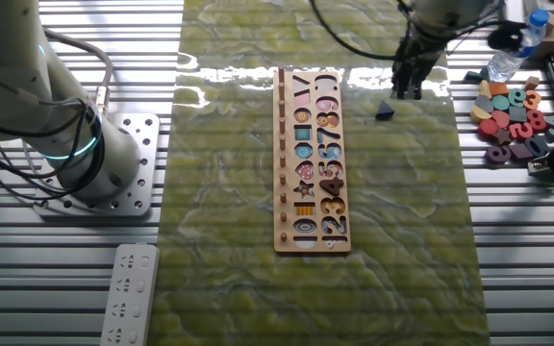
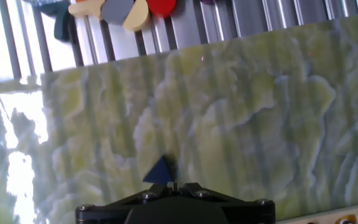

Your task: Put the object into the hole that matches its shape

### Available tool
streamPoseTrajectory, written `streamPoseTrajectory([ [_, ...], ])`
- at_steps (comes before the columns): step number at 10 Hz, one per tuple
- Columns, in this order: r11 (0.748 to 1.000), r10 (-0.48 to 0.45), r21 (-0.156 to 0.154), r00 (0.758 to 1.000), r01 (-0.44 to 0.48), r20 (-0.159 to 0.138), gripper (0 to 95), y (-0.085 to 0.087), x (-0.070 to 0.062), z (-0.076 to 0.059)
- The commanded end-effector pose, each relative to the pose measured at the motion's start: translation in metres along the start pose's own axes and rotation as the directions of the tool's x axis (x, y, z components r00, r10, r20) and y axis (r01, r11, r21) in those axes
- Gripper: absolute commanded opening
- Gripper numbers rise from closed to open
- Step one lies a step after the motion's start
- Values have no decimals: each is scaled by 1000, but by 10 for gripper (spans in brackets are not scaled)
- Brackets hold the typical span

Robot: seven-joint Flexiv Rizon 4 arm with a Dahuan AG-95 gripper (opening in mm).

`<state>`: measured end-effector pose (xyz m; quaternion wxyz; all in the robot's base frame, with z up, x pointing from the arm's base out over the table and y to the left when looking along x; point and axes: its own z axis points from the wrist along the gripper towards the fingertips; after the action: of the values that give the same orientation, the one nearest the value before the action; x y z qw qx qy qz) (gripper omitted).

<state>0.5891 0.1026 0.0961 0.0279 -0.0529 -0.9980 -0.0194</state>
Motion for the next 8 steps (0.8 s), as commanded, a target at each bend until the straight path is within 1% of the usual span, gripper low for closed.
streamPoseTrajectory([
  [1, 999, -49, -2, 999, 49, -1, 0, -1, 4, -1],
  [2, 996, -92, -8, 996, 91, -21, 0, -1, 4, -1],
  [3, 994, -106, -19, 994, 105, -27, 0, -1, 4, -1],
  [4, 993, -117, -37, 992, 115, -40, 0, -1, 4, -1],
  [8, 992, -120, -44, 992, 118, -45, 0, -1, 4, -1],
])
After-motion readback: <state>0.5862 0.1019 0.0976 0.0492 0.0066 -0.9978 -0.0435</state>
